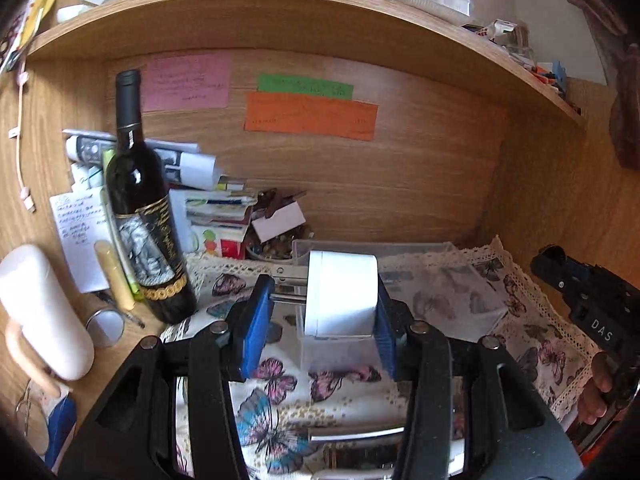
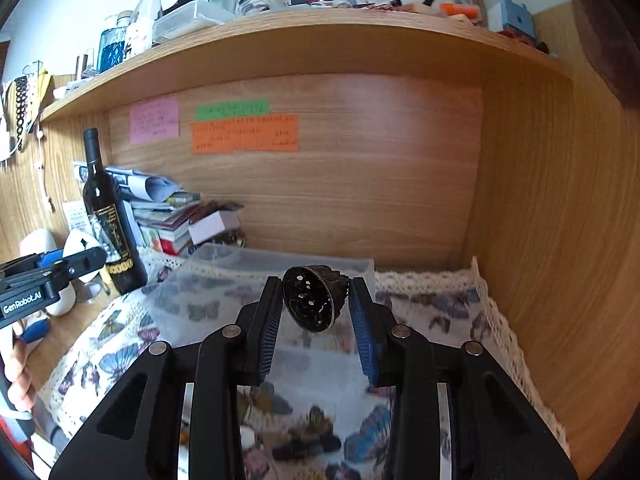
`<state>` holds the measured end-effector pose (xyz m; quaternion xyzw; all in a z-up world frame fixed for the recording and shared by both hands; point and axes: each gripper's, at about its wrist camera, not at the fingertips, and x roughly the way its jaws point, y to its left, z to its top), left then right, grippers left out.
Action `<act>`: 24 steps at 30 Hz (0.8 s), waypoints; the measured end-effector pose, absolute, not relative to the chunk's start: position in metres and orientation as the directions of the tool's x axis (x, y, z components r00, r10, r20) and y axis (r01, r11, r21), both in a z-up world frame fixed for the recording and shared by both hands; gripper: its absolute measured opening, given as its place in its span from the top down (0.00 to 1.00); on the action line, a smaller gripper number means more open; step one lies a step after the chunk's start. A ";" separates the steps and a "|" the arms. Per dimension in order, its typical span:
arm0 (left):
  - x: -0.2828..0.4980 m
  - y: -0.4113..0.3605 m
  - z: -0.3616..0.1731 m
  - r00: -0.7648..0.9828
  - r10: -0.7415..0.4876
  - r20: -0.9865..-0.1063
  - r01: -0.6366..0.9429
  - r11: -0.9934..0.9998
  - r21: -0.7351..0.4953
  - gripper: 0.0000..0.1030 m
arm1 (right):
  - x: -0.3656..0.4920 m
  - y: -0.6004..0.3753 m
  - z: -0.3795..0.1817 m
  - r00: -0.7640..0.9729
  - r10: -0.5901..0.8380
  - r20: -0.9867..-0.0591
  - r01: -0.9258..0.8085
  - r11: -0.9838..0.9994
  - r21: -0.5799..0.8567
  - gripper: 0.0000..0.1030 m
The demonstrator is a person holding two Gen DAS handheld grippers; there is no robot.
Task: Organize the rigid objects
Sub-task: 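Lower the white plug into the box with the left while the right drops the cap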
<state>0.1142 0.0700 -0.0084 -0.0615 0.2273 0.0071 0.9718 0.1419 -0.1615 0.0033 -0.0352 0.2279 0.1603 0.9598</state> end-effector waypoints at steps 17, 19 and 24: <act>0.213 0.049 -0.048 0.772 -0.102 -0.627 0.034 0.992 -0.120 0.55 | 0.229 -0.145 -0.043 0.730 0.312 -0.608 -0.366 0.930 0.038 0.70; 0.221 0.045 -0.056 0.753 -0.109 -0.649 0.046 0.992 -0.113 0.55 | 0.236 -0.143 -0.051 0.713 0.304 -0.632 -0.362 0.931 0.041 0.70; 0.235 0.034 -0.071 0.714 -0.111 -0.692 0.066 0.994 -0.091 0.55 | 0.247 -0.139 -0.066 0.680 0.293 -0.672 -0.362 0.931 0.039 0.70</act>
